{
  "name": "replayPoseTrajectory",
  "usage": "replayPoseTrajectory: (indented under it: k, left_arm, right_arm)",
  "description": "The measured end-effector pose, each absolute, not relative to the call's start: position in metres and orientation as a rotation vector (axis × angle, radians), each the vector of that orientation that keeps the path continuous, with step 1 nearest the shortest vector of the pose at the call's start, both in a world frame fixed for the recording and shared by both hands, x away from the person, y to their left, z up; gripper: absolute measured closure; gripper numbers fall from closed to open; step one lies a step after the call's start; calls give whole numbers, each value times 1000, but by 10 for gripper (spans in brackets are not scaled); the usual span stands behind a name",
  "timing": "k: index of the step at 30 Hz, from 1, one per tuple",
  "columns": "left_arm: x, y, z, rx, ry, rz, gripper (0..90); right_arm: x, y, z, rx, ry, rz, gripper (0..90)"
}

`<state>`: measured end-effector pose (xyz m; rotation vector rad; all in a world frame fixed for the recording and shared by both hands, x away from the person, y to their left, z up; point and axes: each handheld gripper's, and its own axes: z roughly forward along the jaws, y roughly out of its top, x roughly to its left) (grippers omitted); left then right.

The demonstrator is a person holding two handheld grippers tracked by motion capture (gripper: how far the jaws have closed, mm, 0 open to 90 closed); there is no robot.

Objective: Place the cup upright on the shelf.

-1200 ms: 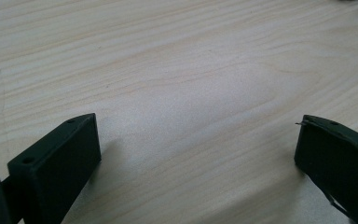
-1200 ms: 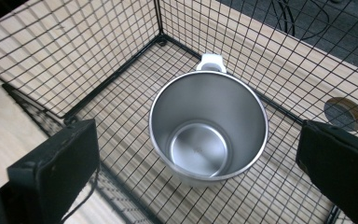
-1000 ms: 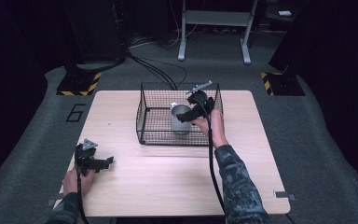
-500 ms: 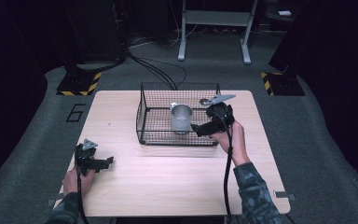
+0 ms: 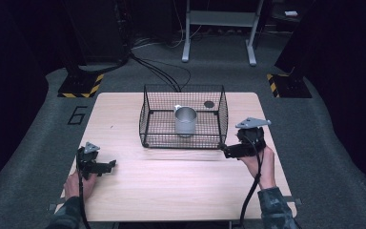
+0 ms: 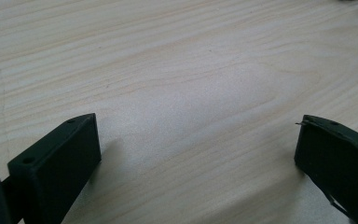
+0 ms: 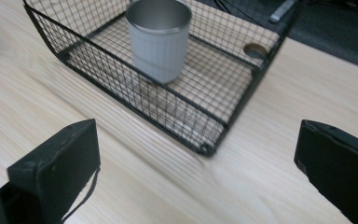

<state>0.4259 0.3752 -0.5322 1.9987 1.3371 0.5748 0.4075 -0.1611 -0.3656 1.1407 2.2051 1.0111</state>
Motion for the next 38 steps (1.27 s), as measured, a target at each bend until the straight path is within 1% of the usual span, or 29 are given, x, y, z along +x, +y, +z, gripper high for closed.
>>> replayPoseTrajectory:
  k: [3,5,8,14,15,16,17,18,21,22,23,26,30,34,38]
  left_arm:
    - [426,375,-532,1999,1337,575,3]
    - [426,375,-532,1999,1337,575,3]
    - [426,376,-532,2010,1333,575,3]
    - [426,375,-532,1999,1337,575,3]
    - [426,375,-532,1999,1337,575,3]
    - [426,375,-532,1999,1337,575,3]
    - [426,375,-532,1999,1337,575,3]
    - [426,376,-532,2010,1333,575,3]
    - [426,375,-532,2003,1335,575,3]
    - [426,375,-532,2003,1335,575,3]
    - [426,375,-532,1999,1337,575,3]
    - [426,375,-532,1999,1337,575,3]
    - [426,376,-532,2007,1331,579,3]
    - [426,376,-532,2008,1330,579,3]
    - [426,376,-532,2019,1326,579,3]
  right_arm:
    - [398,-180,-384,1189,2185,997,0]
    - [396,-183,-387,1200,2180,993,0]
    - [386,-203,-410,1275,2149,985,0]
    - [375,-230,-447,1390,2111,987,0]
    - [375,-230,-447,1390,2111,987,0]
    - [371,-239,-461,1435,2102,988,0]
    - [371,-239,-461,1435,2102,988,0]
    - [367,-245,-474,1474,2083,978,0]
    - [362,-253,-494,1507,2074,970,0]
    - [362,-253,-494,1507,2074,970,0]
    - [360,-255,-506,1526,2076,970,0]
    - [358,-259,-520,1546,2060,982,0]
    - [356,-262,-529,1530,2035,971,0]
    - [357,-256,-530,1477,2060,873,0]
    - [357,-256,-531,1461,2078,881,0]
